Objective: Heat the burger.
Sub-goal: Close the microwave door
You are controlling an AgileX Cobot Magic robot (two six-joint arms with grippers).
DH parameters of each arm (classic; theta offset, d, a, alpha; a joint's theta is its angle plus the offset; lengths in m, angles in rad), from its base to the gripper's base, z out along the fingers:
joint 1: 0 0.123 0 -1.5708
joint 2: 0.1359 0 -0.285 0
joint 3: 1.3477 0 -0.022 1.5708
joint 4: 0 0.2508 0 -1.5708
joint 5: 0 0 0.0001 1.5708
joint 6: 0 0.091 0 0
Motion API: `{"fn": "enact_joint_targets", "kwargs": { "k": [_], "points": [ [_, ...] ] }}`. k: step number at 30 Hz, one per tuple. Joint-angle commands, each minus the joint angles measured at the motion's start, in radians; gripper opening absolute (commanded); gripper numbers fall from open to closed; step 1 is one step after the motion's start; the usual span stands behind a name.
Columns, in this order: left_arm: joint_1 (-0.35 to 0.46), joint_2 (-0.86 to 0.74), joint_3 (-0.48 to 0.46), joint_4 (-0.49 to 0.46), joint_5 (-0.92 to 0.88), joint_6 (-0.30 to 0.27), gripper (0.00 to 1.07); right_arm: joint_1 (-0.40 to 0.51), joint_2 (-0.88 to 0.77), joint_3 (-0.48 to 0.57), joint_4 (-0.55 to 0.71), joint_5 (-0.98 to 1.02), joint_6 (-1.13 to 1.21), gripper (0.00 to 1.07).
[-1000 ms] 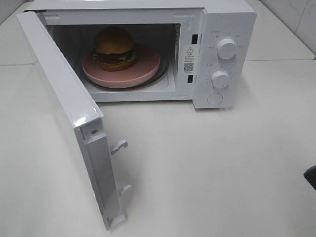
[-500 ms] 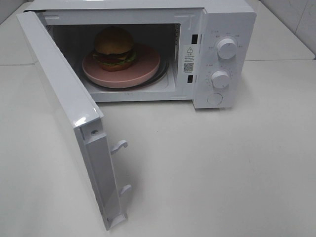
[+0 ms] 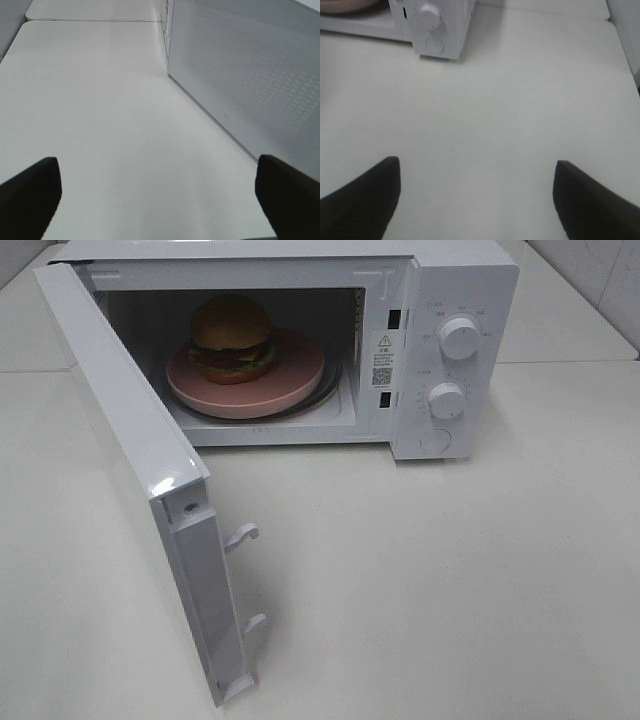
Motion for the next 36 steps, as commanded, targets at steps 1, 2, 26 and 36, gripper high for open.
{"fn": "enact_joint_targets", "kwargs": {
  "k": [1,2,26,36],
  "points": [
    [0.000,-0.014,-0.003,0.001,-0.004,0.002,0.98,-0.068,-0.053,0.011,0.069,-0.054,-0.093,0.76],
    [0.000,-0.014,-0.003,0.001,-0.004,0.002,0.98,-0.068,-0.053,0.011,0.069,-0.054,-0.093,0.76],
    [0.000,-0.014,-0.003,0.001,-0.004,0.002,0.98,-0.150,-0.116,0.038,0.061,-0.056,-0.054,0.76],
    [0.000,-0.014,-0.003,0.001,-0.004,0.002,0.98,-0.150,-0.116,0.038,0.061,-0.056,-0.054,0.76]
  ]
}}
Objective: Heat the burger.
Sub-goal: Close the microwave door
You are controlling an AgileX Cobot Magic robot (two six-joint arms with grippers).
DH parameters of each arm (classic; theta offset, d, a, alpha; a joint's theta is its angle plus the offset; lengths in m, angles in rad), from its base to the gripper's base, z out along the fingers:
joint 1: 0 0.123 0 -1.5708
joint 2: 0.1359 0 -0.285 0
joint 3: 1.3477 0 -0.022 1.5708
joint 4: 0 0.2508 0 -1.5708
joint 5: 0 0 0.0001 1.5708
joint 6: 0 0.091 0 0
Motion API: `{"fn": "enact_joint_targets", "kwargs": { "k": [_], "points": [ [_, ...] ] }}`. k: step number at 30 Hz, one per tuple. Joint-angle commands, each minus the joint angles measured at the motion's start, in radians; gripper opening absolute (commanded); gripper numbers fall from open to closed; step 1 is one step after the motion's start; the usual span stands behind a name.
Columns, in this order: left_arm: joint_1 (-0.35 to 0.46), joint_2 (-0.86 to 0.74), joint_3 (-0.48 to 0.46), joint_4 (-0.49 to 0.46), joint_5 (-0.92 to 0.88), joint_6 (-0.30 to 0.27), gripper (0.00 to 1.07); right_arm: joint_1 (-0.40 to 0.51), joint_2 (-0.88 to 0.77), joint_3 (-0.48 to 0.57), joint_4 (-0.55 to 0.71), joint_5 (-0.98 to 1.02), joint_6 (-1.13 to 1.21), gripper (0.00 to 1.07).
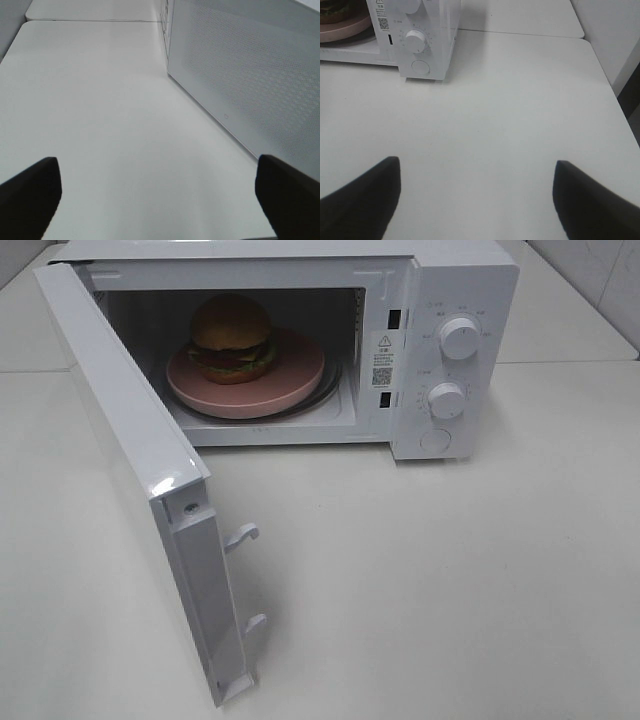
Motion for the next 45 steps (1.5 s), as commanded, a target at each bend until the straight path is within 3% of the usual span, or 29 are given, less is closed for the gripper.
{"fn": "enact_joint_targets", "kwargs": {
  "k": [1,22,30,32,35,37,40,42,43,44,45],
  "points": [
    [0.000,-0.014,-0.003,0.001,-0.004,0.002,0.98,-0.004,-0.036,0.002,-0.005,-0.014,0.003,0.76],
    [0.000,-0.014,-0.002,-0.007,-0.011,0.002,0.98,-0.004,-0.035,0.002,-0.005,-0.014,0.009,0.76],
    [0.000,-0.014,-0.042,-0.027,-0.147,-0.001,0.98,-0.004,-0.035,0.002,-0.005,-0.014,0.009,0.76],
    [0.000,-0.012,-0.044,-0.012,-0.267,-0.001,0.90,-0.004,-0.035,0.002,-0.005,-0.014,0.009,0.76],
    [0.000,-0.004,-0.044,-0.005,-0.289,-0.001,0.86,-0.004,-0.035,0.002,-0.005,-0.014,0.009,0.76],
    [0.000,0.044,-0.044,0.001,-0.331,-0.001,0.70,-0.004,-0.035,0.002,-0.005,-0.014,0.009,0.76],
    [0.000,0.060,-0.044,0.001,-0.339,-0.001,0.65,-0.004,-0.035,0.002,-0.005,-0.014,0.009,0.76],
    [0.000,0.135,-0.044,0.001,-0.377,-0.001,0.42,-0.004,-0.035,0.002,-0.005,-0.014,0.009,0.76],
    [0.000,0.135,-0.044,0.001,-0.377,-0.001,0.42,-0.004,-0.035,0.002,-0.005,-0.014,0.009,0.76],
    [0.000,0.156,-0.044,0.000,-0.386,-0.001,0.34,-0.004,-0.035,0.002,-0.005,-0.014,0.009,0.76],
    [0.000,0.197,-0.044,-0.007,-0.403,-0.001,0.16,-0.004,-0.035,0.002,-0.005,-0.014,0.009,0.76]
  ]
}}
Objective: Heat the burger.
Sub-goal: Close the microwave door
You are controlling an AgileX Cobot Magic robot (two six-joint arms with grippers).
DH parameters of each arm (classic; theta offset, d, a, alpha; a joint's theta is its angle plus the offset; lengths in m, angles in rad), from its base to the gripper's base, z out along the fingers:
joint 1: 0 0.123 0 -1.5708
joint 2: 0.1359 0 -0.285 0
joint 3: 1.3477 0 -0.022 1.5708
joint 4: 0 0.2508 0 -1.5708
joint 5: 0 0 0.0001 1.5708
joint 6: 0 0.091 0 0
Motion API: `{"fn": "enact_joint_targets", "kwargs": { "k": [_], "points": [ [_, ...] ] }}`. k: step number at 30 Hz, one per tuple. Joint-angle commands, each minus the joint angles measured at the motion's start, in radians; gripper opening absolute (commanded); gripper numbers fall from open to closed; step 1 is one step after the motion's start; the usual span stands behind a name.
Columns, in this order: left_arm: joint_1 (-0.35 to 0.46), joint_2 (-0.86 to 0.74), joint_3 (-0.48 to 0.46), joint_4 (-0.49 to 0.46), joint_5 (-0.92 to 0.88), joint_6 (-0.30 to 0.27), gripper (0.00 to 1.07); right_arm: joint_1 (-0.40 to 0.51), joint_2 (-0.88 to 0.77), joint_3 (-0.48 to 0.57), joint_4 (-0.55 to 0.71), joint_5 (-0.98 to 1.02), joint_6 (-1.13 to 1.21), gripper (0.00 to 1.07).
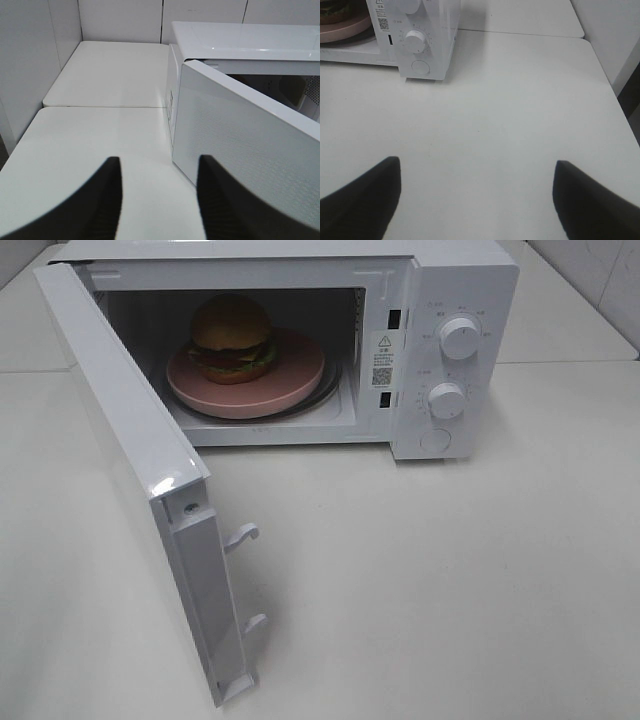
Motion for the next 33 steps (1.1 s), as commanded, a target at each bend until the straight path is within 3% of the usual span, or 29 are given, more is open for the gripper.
{"fn": "enact_joint_targets", "kwargs": {
  "k": [1,2,9,17,24,33],
  "points": [
    [0.000,0.046,-0.005,-0.007,-0.040,-0.001,0.16,-0.004,-0.035,0.002,-0.005,-0.013,0.006,0.76],
    [0.000,0.088,-0.002,-0.010,-0.074,-0.001,0.00,-0.004,-0.035,0.002,-0.005,-0.013,0.006,0.76],
    [0.000,0.159,0.060,-0.011,-0.294,0.003,0.00,-0.004,-0.035,0.002,-0.005,-0.013,0.006,0.75],
    [0.000,0.199,0.241,-0.017,-0.661,0.002,0.00,-0.004,-0.035,0.002,-0.005,-0.013,0.006,0.75],
    [0.000,0.278,0.390,-0.017,-0.945,-0.040,0.00,-0.004,-0.035,0.002,-0.005,-0.013,0.006,0.75],
    [0.000,0.461,0.402,0.025,-1.063,-0.040,0.00,-0.004,-0.035,0.002,-0.005,-0.013,0.006,0.75]
  ]
}}
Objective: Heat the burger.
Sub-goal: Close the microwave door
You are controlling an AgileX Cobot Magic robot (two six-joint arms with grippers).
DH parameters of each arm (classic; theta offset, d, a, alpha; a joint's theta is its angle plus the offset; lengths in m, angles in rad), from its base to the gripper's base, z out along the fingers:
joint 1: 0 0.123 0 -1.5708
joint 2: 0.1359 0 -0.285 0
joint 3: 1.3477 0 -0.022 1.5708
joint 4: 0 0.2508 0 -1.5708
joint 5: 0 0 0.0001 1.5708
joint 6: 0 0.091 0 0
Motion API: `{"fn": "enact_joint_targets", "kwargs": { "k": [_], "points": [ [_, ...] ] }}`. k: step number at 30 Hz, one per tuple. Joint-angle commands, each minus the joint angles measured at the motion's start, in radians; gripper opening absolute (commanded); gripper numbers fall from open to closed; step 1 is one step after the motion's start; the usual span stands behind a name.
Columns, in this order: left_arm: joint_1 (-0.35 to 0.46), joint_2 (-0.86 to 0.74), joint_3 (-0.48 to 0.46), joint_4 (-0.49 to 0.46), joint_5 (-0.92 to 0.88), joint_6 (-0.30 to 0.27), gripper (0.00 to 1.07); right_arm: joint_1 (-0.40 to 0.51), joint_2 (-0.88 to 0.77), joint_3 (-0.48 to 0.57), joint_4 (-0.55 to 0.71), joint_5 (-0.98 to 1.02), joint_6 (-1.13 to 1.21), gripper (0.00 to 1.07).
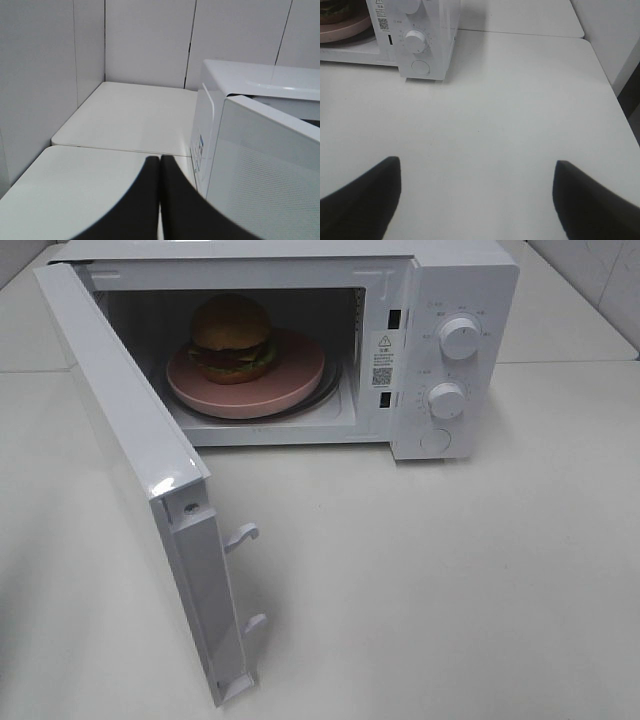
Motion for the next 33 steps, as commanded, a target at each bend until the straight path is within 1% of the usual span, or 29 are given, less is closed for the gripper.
{"fn": "enact_joint_targets", "kwargs": {
  "k": [1,3,4,5,7,8,9,13,15,16,17,19,20,21,22,23,24,25,26,29,30,31,32,33],
  "points": [
    [0.000,0.128,0.002,0.037,-0.102,-0.006,0.00,-0.004,-0.035,0.002,-0.005,-0.013,0.006,0.75],
    [0.000,0.159,0.002,0.039,-0.126,-0.008,0.00,-0.004,-0.035,0.002,-0.005,-0.013,0.006,0.75],
    [0.000,0.209,0.002,0.039,-0.174,-0.025,0.00,-0.004,-0.035,0.002,-0.005,-0.013,0.006,0.75],
    [0.000,0.209,0.002,0.039,-0.174,-0.025,0.00,-0.004,-0.035,0.002,-0.005,-0.013,0.006,0.75],
    [0.000,0.278,0.001,0.039,-0.231,-0.074,0.00,-0.004,-0.035,0.002,-0.005,-0.013,0.006,0.75],
    [0.000,0.278,0.001,0.039,-0.231,-0.074,0.00,-0.004,-0.035,0.002,-0.005,-0.013,0.006,0.75],
    [0.000,0.317,0.000,0.039,-0.259,-0.105,0.00,-0.004,-0.035,0.002,-0.005,-0.013,0.006,0.75],
    [0.000,0.373,-0.006,0.040,-0.288,-0.118,0.00,-0.004,-0.035,0.002,-0.005,-0.013,0.006,0.75],
    [0.000,0.426,-0.022,0.067,-0.302,-0.118,0.00,-0.004,-0.035,0.002,-0.005,-0.013,0.006,0.75],
    [0.000,0.426,-0.022,0.067,-0.302,-0.118,0.00,-0.004,-0.035,0.002,-0.005,-0.013,0.006,0.75],
    [0.000,0.461,-0.035,0.101,-0.315,-0.118,0.00,-0.004,-0.035,0.002,-0.005,-0.013,0.006,0.75],
    [0.000,0.482,-0.042,0.118,-0.315,-0.118,0.00,-0.004,-0.035,0.002,-0.005,-0.013,0.006,0.75],
    [0.000,0.526,-0.057,0.168,-0.318,-0.123,0.00,-0.004,-0.035,0.002,-0.005,-0.013,0.006,0.75],
    [0.000,0.526,-0.057,0.168,-0.318,-0.123,0.00,-0.004,-0.035,0.002,-0.005,-0.013,0.006,0.75],
    [0.000,0.568,-0.067,0.209,-0.336,-0.143,0.00,-0.004,-0.035,0.002,-0.005,-0.013,0.006,0.75],
    [0.000,0.586,-0.071,0.229,-0.345,-0.155,0.00,-0.004,-0.035,0.002,-0.005,-0.013,0.006,0.75],
    [0.000,0.586,-0.071,0.229,-0.345,-0.155,0.00,-0.004,-0.035,0.002,-0.005,-0.013,0.006,0.75],
    [0.000,0.633,-0.076,0.268,-0.386,-0.178,0.00,-0.004,-0.035,0.002,-0.005,-0.013,0.006,0.75],
    [0.000,0.681,-0.083,0.309,-0.423,-0.186,0.00,-0.004,-0.035,0.002,-0.005,-0.013,0.006,0.75],
    [0.000,0.700,-0.087,0.327,-0.438,-0.186,0.00,-0.004,-0.035,0.002,-0.005,-0.013,0.006,0.75],
    [0.000,0.746,-0.101,0.370,-0.459,-0.199,0.00,-0.004,-0.035,0.002,-0.005,-0.013,0.006,0.75],
    [0.000,0.763,-0.108,0.387,-0.468,-0.213,0.00,-0.004,-0.035,0.002,-0.005,-0.013,0.006,0.75],
    [0.000,0.763,-0.108,0.387,-0.468,-0.213,0.00,-0.004,-0.035,0.002,-0.005,-0.013,0.006,0.75],
    [0.000,0.800,-0.131,0.416,-0.472,-0.255,0.00,-0.004,-0.035,0.002,-0.005,-0.013,0.006,0.75]
  ]
}}
